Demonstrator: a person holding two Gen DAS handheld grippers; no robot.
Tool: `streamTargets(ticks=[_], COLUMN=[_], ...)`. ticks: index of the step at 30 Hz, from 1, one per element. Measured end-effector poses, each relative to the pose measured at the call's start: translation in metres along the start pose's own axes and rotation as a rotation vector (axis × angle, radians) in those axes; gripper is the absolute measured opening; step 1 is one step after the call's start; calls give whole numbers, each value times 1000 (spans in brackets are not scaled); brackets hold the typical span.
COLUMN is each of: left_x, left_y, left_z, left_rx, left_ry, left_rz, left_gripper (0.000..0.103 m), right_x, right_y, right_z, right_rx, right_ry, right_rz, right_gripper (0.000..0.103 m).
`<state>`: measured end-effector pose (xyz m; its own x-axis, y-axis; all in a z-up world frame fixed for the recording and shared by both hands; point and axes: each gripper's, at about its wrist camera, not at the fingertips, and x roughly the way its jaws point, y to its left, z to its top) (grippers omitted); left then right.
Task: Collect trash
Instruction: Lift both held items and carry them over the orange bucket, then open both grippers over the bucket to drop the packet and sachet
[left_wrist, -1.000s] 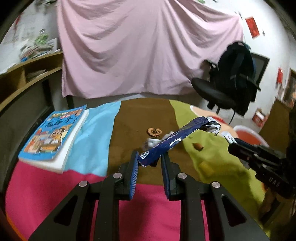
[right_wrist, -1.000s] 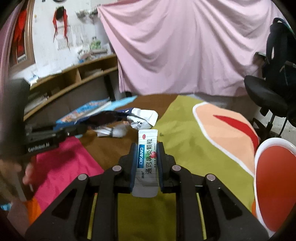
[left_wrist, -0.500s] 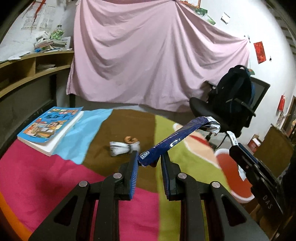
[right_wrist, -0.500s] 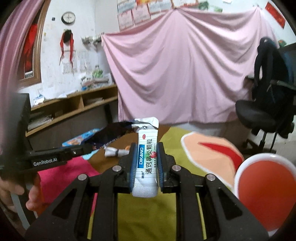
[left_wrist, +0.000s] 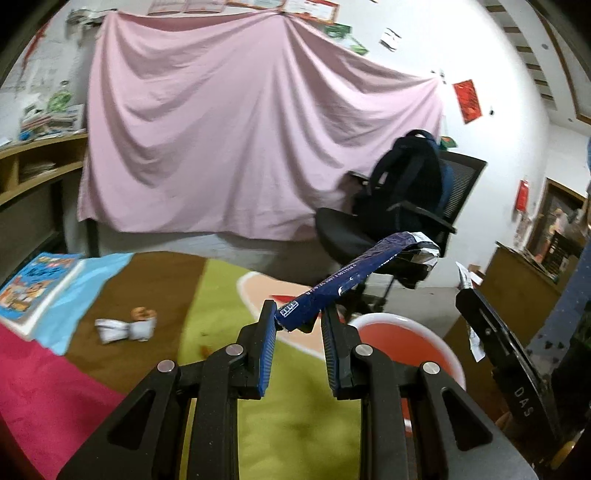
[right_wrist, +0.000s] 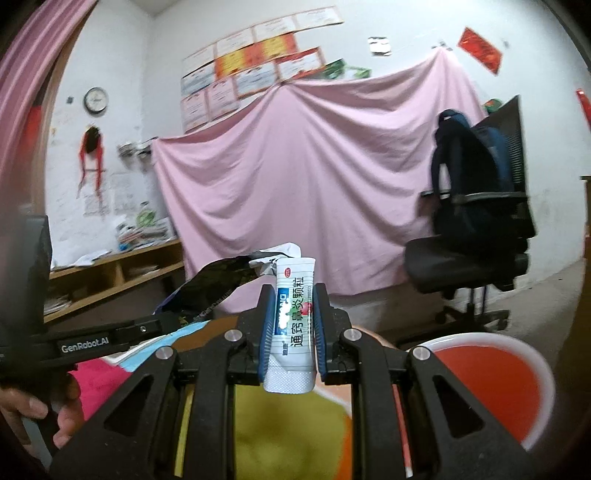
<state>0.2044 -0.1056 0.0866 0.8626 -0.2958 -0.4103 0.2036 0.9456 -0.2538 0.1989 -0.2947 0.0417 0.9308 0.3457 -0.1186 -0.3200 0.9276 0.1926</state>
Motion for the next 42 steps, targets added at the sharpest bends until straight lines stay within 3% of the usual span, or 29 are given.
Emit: streamTargets(ticks=[8,21,35,42], left_x=[34,94,139,144], left_y=[-49,-95,-110,-112], left_z=[-4,-21,-37,-40], left_rx=[78,121,93,93], left_ry=[28,141,315,350], left_rz=[-53,-103,-151,-155], left_gripper=[20,20,21,23], right_x=[-19,-16,0,4], right_y=[-44,-105,-136,-144], right_z=[6,-6,-25,-31], right_rx=[28,136,229,258], right_ry=[-15,87,195,233], right_rz=[-107,-211,-287,-295], right_gripper=[49,49,50,50])
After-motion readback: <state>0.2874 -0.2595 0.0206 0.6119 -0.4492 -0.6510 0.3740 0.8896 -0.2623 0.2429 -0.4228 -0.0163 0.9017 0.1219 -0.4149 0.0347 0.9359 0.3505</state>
